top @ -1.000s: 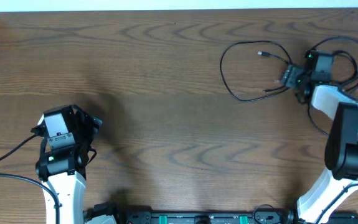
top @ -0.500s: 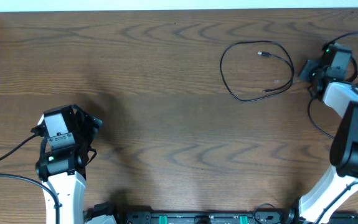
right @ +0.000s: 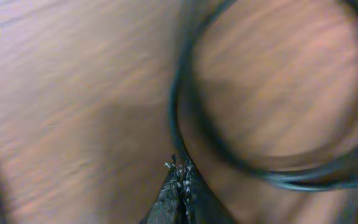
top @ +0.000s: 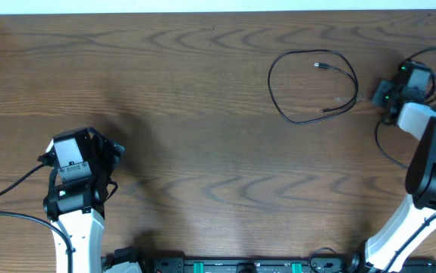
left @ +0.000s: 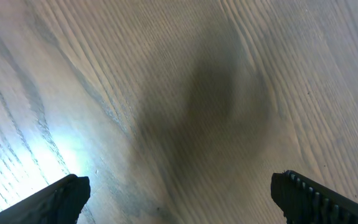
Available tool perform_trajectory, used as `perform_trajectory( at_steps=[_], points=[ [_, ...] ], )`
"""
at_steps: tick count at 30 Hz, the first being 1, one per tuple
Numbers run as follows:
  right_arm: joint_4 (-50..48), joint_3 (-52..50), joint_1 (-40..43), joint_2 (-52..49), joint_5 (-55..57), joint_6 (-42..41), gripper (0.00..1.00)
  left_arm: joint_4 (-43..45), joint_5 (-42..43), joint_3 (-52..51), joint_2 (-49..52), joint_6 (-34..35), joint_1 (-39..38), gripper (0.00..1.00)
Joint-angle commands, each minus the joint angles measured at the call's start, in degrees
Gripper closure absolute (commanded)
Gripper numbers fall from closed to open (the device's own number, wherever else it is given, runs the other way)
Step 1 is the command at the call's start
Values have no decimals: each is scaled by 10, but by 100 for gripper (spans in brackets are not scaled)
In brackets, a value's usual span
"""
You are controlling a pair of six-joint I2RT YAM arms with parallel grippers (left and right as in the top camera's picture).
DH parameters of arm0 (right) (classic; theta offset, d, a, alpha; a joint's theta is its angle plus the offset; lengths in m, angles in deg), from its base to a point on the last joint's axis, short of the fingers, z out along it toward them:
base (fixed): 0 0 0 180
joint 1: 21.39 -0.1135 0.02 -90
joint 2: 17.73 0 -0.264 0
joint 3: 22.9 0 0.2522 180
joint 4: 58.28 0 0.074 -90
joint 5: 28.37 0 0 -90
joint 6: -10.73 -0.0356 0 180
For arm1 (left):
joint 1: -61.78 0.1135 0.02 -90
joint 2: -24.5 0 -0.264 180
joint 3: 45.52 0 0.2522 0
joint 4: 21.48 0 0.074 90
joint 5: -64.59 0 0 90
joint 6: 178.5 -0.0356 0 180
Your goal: Untangle cables
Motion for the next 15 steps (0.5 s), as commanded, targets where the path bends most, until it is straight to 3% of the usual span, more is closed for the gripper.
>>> perform_trajectory(
  at_steps=[1,10,15],
  points=[
    [-6,1,29,0,5,19,99,-2,-2,4,-4,1,1,1],
    [12,28,42,70,-107,19,99,-2,-2,4,-4,1,1,1],
    [34,27,32,133,-268,19,98,-2,-2,4,-4,1,1,1]
  ],
)
